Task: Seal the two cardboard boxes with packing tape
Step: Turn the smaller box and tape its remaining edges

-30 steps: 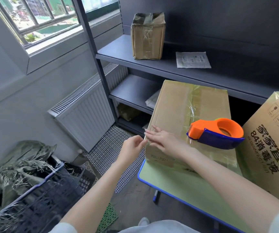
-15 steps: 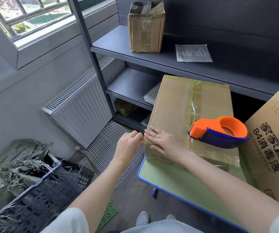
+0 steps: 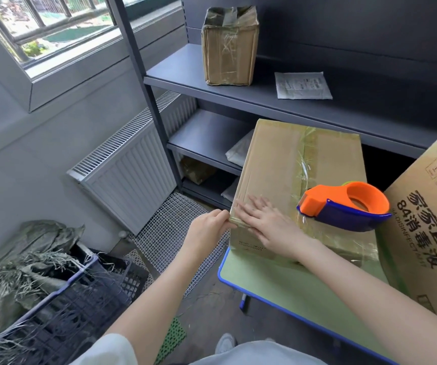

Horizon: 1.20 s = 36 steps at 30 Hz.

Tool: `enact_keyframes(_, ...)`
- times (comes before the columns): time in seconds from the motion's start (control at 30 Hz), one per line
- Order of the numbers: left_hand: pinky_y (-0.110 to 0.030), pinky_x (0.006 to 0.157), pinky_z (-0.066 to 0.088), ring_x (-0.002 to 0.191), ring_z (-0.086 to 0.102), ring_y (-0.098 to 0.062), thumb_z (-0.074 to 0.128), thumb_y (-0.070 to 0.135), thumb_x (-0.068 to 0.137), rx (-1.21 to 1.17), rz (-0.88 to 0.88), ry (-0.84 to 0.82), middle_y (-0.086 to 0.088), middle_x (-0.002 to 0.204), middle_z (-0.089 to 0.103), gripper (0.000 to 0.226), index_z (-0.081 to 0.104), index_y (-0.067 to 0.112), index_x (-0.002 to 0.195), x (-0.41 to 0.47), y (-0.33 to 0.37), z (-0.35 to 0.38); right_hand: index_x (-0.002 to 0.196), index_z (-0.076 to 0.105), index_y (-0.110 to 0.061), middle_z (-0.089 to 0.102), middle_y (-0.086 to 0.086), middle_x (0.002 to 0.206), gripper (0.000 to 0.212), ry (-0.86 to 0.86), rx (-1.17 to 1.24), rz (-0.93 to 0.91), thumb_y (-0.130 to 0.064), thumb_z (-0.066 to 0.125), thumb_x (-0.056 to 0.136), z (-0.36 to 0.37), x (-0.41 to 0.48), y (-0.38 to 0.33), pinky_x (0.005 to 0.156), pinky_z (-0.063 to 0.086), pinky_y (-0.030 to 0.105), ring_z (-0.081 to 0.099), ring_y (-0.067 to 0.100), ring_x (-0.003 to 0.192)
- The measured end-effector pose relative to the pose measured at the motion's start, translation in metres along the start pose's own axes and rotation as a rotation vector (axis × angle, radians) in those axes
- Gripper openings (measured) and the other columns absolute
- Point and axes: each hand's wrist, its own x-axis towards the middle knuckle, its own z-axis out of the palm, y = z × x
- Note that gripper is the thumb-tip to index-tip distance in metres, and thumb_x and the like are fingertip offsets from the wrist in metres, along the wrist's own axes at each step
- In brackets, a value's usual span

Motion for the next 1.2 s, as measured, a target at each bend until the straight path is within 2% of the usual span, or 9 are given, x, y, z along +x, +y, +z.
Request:
enact_keyframes(0.1, -0.042, 0.065, 0.047, 0.068, 0.059, -0.028, 0.058, 0.031, 0.091, -0.026, -0.033, 0.007, -0.009, 0.080, 0.064, 0.032, 0.062, -0.001, 0.084, 0.002, 0.001, 0.000, 0.149, 0.003, -0.024, -0.004, -0.004, 0.156, 0.058, -0.065, -0.052, 0.055, -0.029, 0.034, 0.100, -0.008, -0.020, 0.009, 0.112, -0.012, 0.026, -0.009, 0.018, 0.144)
enact_keyframes(0.2, -0.033, 0.060, 0.051, 0.059, 0.061, -0.025, 0.073, 0.034, 0.077, 0.167, 0.003, 0.124, -0.005, 0.072, 0.066, 0.033, 0.063, 0.003, 0.078, -0.003, 0.005, 0.002, 0.148, -0.002, -0.025, -0.007, -0.006, 0.155, 0.061, -0.079, -0.053, 0.096, -0.032, 0.034, 0.100, -0.015, -0.044, 0.013, 0.115, -0.004, 0.028, -0.008, 0.015, 0.144)
enact_keyframes(0.37, -0.044, 0.089, 0.049, 0.103, 0.064, -0.028, 0.083, 0.044, 0.058, 0.244, 0.162, 0.167, -0.012, 0.112, 0.067, 0.070, 0.066, 0.002, 0.110, 0.000, 0.021, 0.006, 0.148, 0.006, -0.022, 0.000, -0.005, 0.155, 0.055, -0.034, -0.009, 0.140, -0.028, 0.034, 0.101, -0.021, -0.080, 0.017, 0.112, -0.009, 0.019, -0.010, 0.010, 0.141)
enact_keyframes(0.5, -0.049, 0.100, 0.040, 0.117, 0.056, -0.034, 0.075, 0.035, 0.073, 0.162, 0.398, 0.074, -0.011, 0.122, 0.063, 0.057, 0.064, 0.003, 0.119, 0.017, 0.048, 0.018, 0.148, 0.008, -0.021, 0.006, -0.006, 0.156, 0.056, 0.008, 0.023, 0.211, -0.032, 0.034, 0.100, -0.021, -0.097, 0.023, 0.109, -0.006, 0.015, -0.006, 0.007, 0.141)
enact_keyframes(0.67, -0.048, 0.085, 0.054, 0.107, 0.063, -0.033, 0.077, 0.024, 0.074, 0.229, 0.511, 0.096, -0.007, 0.114, 0.068, 0.043, 0.069, 0.006, 0.112, 0.023, 0.058, 0.033, 0.147, 0.015, -0.029, 0.009, -0.012, 0.155, 0.065, 0.034, 0.034, 0.244, 0.000, 0.039, 0.094, -0.012, -0.102, 0.021, 0.108, -0.001, 0.013, 0.002, 0.010, 0.144)
enact_keyframes(0.77, -0.048, 0.086, 0.053, 0.108, 0.062, -0.032, 0.078, 0.023, 0.074, 0.238, 0.505, 0.092, -0.008, 0.115, 0.068, 0.043, 0.068, 0.006, 0.113, 0.021, 0.060, 0.034, 0.147, 0.019, -0.029, 0.011, -0.013, 0.154, 0.072, 0.065, 0.062, 0.275, 0.010, 0.038, 0.089, -0.010, -0.103, 0.018, 0.110, 0.006, 0.017, 0.004, 0.010, 0.144)
enact_keyframes(0.93, -0.048, 0.104, 0.040, 0.121, 0.053, -0.032, 0.067, 0.016, 0.086, 0.205, 0.526, 0.007, -0.013, 0.128, 0.058, 0.044, 0.058, 0.000, 0.125, 0.019, 0.073, 0.041, 0.148, 0.016, -0.027, 0.010, -0.018, 0.152, 0.061, 0.064, 0.137, 0.274, -0.008, 0.043, 0.096, -0.016, -0.111, 0.024, 0.108, 0.012, 0.015, 0.005, 0.002, 0.141)
enact_keyframes(1.07, -0.046, 0.093, 0.049, 0.112, 0.060, -0.029, 0.078, 0.020, 0.076, 0.175, 0.611, 0.018, -0.012, 0.119, 0.064, 0.047, 0.065, 0.001, 0.116, 0.025, 0.099, 0.053, 0.145, 0.026, -0.024, 0.015, -0.018, 0.146, 0.056, 0.124, 0.076, 0.301, -0.020, 0.050, 0.095, -0.022, -0.132, 0.034, 0.103, 0.014, 0.010, 0.008, -0.009, 0.131)
enact_keyframes(1.2, -0.046, 0.087, 0.053, 0.108, 0.063, -0.029, 0.082, 0.002, 0.067, 0.158, 0.620, 0.075, -0.012, 0.116, 0.066, 0.046, 0.068, 0.002, 0.111, 0.024, 0.102, 0.065, 0.143, 0.034, -0.021, 0.025, -0.012, 0.149, 0.055, 0.145, 0.081, 0.313, -0.004, 0.049, 0.093, -0.020, -0.140, 0.032, 0.109, 0.022, 0.015, 0.018, -0.002, 0.137)
